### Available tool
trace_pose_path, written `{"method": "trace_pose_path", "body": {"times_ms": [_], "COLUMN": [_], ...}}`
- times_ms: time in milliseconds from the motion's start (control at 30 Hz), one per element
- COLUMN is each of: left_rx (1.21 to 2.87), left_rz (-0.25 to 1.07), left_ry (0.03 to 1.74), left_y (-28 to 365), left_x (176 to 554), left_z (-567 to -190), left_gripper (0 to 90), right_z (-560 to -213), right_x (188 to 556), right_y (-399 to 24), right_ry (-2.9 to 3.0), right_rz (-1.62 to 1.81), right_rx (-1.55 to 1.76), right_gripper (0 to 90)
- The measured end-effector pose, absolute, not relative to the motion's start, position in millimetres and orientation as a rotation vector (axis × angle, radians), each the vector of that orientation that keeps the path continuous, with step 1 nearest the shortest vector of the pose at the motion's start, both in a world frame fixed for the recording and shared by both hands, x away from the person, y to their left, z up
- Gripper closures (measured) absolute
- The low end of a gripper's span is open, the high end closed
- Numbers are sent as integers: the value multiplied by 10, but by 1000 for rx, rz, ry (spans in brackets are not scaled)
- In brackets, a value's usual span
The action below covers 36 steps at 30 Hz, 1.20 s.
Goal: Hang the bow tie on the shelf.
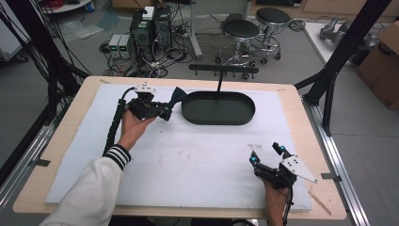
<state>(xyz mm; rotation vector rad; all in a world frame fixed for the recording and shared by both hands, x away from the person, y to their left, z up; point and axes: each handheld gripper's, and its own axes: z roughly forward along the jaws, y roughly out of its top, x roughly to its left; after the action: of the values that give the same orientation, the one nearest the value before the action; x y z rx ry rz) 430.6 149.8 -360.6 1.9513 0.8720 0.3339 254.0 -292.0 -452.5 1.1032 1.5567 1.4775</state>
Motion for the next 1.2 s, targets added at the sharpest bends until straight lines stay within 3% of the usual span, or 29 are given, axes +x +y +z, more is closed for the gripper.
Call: {"method": "trace_pose_path", "body": {"times_ms": [1200], "left_rx": [1952], "left_rz": [275], "left_ry": [714], "left_y": [936], "left_x": [4539], "left_z": [-3080], "left_gripper": [801], "right_z": [-4525], "right_x": [2543], "right_y": [-2920], "right_ry": [1556], "right_rz": [1476], "right_rx": [1106], "right_gripper": [107]}}
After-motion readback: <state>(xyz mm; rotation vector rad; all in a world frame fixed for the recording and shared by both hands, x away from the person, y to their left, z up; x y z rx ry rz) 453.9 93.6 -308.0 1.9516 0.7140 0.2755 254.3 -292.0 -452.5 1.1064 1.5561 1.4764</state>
